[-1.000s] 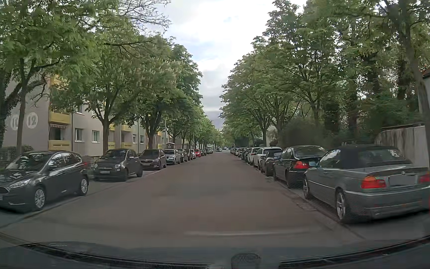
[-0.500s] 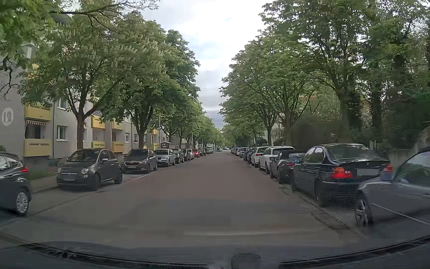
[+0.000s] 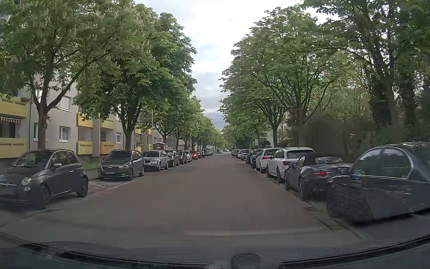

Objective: Follow the waypoints while adhering to traffic rules and regulations

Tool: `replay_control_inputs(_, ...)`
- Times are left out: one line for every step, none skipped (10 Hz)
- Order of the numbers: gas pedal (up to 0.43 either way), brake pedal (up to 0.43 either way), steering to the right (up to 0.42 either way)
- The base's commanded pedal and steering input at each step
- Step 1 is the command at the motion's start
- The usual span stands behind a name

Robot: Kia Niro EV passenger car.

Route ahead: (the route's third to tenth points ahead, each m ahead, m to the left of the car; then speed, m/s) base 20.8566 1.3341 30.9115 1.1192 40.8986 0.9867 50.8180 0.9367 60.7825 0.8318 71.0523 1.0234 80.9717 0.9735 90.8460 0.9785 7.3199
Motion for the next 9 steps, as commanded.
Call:
replay_control_inputs(0.079, 0.000, -0.001)
replay_control_inputs(0.079, 0.000, -0.001)
replay_control_inputs(0.079, 0.000, -0.001)
replay_control_inputs(0.079, 0.000, 0.000)
replay_control_inputs(0.079, 0.000, -0.001)
replay_control_inputs(0.079, 0.000, 0.000)
replay_control_inputs(0.079, 0.000, 0.002)
replay_control_inputs(0.079, 0.000, 0.004)
replay_control_inputs(0.067, 0.000, 0.002)
